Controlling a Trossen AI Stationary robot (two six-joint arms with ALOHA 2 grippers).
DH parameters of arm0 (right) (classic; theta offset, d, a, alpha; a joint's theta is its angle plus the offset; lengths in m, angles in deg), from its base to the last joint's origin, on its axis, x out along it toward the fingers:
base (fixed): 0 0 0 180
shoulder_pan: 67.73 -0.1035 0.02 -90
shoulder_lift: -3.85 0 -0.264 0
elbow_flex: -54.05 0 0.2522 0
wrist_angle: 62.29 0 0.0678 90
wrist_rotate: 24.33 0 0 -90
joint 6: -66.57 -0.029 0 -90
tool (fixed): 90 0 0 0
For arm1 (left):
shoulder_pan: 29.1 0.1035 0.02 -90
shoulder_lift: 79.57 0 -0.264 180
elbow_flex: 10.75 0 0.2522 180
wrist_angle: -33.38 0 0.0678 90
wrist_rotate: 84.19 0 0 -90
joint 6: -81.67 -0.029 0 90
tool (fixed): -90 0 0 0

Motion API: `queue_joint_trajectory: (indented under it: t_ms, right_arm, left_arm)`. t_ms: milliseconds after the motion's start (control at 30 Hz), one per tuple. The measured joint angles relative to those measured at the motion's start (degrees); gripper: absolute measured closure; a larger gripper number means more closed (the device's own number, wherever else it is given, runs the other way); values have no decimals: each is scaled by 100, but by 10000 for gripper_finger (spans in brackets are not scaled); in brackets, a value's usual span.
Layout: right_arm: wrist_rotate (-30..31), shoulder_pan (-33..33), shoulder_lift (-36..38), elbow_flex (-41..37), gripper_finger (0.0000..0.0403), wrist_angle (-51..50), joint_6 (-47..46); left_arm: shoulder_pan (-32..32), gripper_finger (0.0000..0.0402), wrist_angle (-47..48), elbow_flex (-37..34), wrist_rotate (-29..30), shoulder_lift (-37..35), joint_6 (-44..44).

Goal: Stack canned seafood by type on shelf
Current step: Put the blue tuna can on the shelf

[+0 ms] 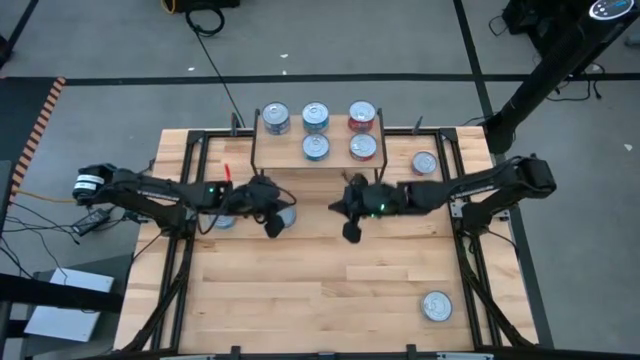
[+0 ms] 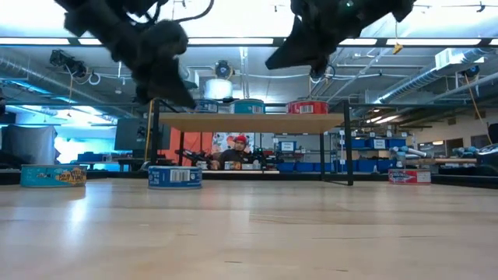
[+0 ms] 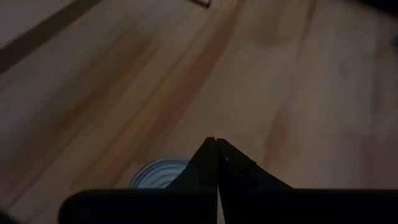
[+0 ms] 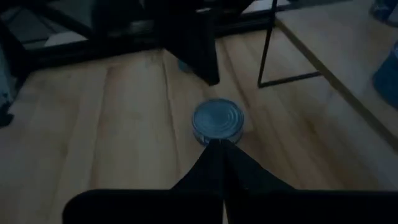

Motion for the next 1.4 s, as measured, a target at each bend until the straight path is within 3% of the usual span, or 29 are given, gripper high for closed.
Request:
queue_joint_trajectory:
  t_ms: [300, 500, 733, 1233, 1300, 1400]
  right_arm:
    - [630, -794, -1288, 725, 402, -84, -868]
    - [695, -849, -1895, 1298, 402, -28, -886]
    - [700, -719, -2108, 1473, 402, -10, -900]
    - [673, -655, -2103, 1465, 402, -263, -859]
    - [673, -655, -2103, 1463, 402, -308, -869]
    - [689, -659, -2103, 1462, 402, -320, -971]
  left_arm:
    - [-25, 401, -729, -905, 232, -74, -30]
    - [-7, 401, -746, -1171, 969, -117, 22]
    - [36, 402, -763, -1514, 1059, 150, 454]
    - [-493, 402, -2365, -1345, 285, 912, 516]
    - [-555, 402, -2299, -1107, 663, 884, 512]
    - [-547, 402, -1590, -903, 1740, 801, 575]
